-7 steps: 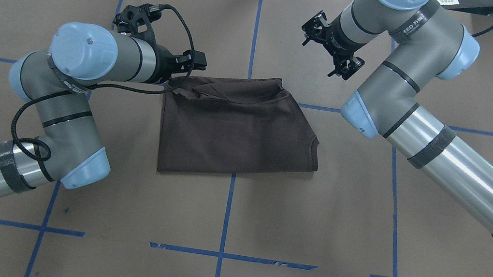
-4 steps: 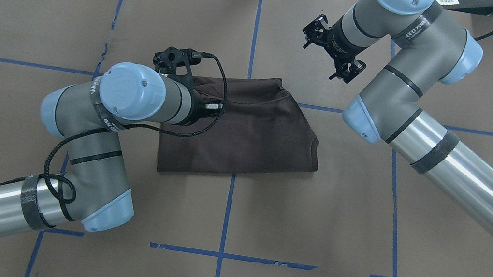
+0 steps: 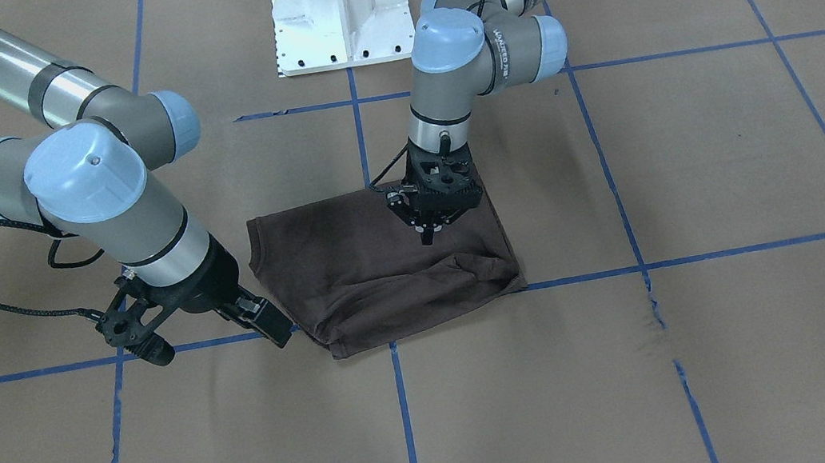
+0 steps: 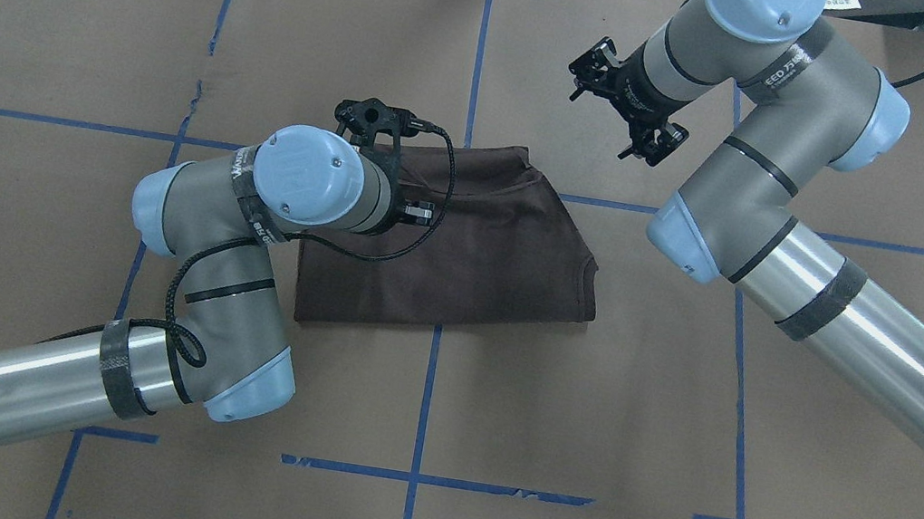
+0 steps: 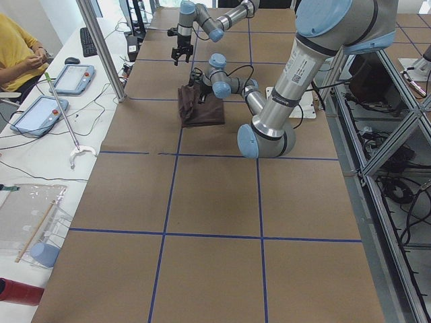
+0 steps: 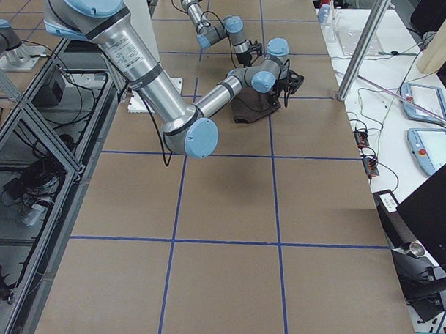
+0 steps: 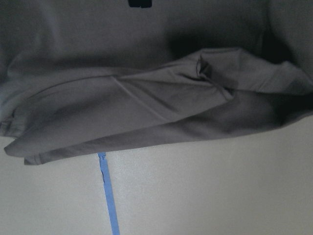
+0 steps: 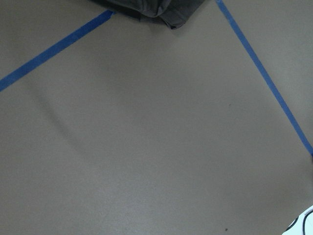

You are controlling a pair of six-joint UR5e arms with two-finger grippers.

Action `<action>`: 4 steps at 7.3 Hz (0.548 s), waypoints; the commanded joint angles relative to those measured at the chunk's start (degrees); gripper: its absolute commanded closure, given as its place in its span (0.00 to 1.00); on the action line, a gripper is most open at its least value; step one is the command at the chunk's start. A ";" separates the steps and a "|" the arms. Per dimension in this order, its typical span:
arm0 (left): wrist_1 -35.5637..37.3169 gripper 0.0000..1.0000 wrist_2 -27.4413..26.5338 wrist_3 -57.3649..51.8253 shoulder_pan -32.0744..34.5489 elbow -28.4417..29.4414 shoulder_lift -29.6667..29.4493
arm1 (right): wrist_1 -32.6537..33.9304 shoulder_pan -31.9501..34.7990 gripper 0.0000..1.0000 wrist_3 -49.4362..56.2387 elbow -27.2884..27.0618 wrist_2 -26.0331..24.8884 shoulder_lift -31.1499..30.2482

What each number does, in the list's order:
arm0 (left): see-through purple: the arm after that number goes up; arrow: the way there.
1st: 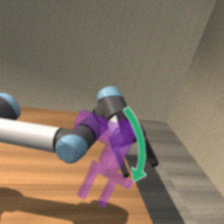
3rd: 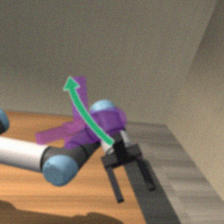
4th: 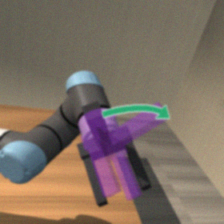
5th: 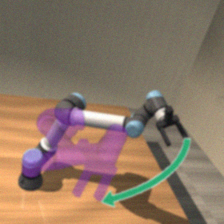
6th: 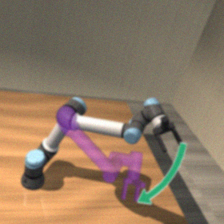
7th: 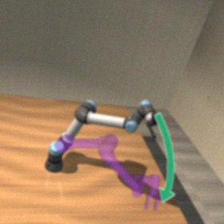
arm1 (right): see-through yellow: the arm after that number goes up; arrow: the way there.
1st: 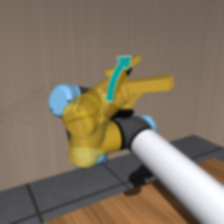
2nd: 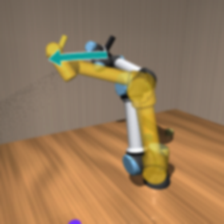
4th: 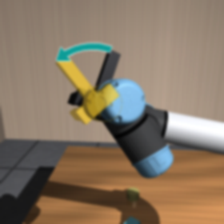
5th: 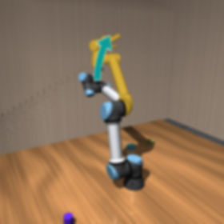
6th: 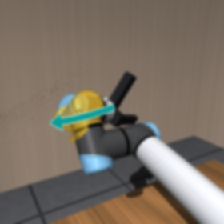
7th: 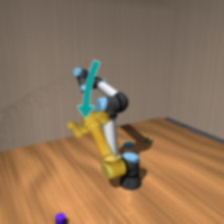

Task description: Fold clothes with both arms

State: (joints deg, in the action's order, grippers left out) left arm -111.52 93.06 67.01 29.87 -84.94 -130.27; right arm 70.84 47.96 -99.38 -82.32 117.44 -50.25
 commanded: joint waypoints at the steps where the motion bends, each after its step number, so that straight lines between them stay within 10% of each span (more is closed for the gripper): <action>1: -6.90 1.00 -0.78 -2.40 2.02 8.15 -1.73 | 0.09 -0.23 0.00 -0.72 -0.82 -0.02 -0.46; 4: -14.76 1.00 0.62 -11.24 12.01 23.74 -9.73 | 0.35 -2.42 0.00 -5.64 -3.54 -2.47 -0.81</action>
State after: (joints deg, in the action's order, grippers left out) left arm -123.68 92.81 60.45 37.00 -66.37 -137.66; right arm 71.12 46.38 -103.25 -84.64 115.76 -50.79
